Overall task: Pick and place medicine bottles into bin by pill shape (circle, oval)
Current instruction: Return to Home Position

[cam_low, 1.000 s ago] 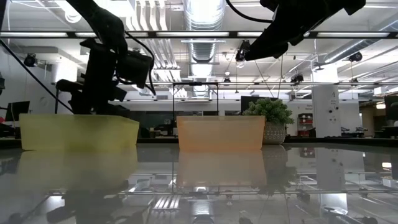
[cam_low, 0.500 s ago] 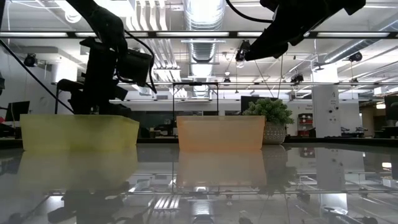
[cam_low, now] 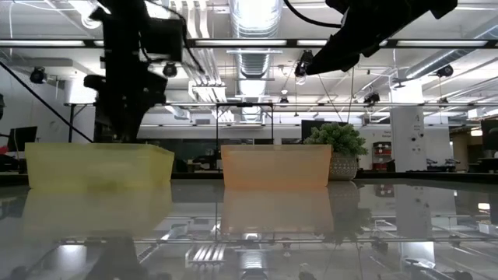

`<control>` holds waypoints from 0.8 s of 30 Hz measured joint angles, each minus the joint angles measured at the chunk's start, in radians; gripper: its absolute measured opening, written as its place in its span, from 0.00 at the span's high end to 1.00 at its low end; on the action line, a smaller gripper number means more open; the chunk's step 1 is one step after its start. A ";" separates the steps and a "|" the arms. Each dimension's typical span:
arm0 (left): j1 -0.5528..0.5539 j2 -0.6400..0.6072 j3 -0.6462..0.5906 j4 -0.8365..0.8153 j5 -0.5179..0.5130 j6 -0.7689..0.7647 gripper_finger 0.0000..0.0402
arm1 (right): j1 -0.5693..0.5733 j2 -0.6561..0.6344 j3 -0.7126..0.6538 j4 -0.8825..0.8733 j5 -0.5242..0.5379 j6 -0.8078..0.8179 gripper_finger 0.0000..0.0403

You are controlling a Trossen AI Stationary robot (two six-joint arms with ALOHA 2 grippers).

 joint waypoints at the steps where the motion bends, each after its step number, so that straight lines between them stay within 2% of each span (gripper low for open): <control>1: -0.021 -0.028 0.000 0.010 0.000 0.024 0.50 | 0.000 0.000 -0.001 0.003 0.000 -0.006 0.41; 5: -0.125 -0.146 -0.020 0.101 0.000 0.166 0.50 | 0.000 0.000 -0.028 0.085 0.000 -0.051 0.42; 12: -0.297 -0.316 -0.107 0.472 0.031 0.540 0.51 | -0.020 0.000 -0.133 0.323 -0.003 -0.184 0.43; 16: -0.298 -0.401 -0.164 0.680 0.126 0.770 0.51 | -0.078 0.000 -0.182 0.451 -0.003 -0.234 0.43; 19: -0.274 -0.464 -0.205 0.772 0.162 0.913 0.51 | -0.146 0.000 -0.194 0.524 -0.004 -0.267 0.43; 24: -0.209 -0.557 -0.253 0.819 0.179 1.006 0.51 | -0.281 0.000 -0.194 0.616 -0.074 -0.315 0.43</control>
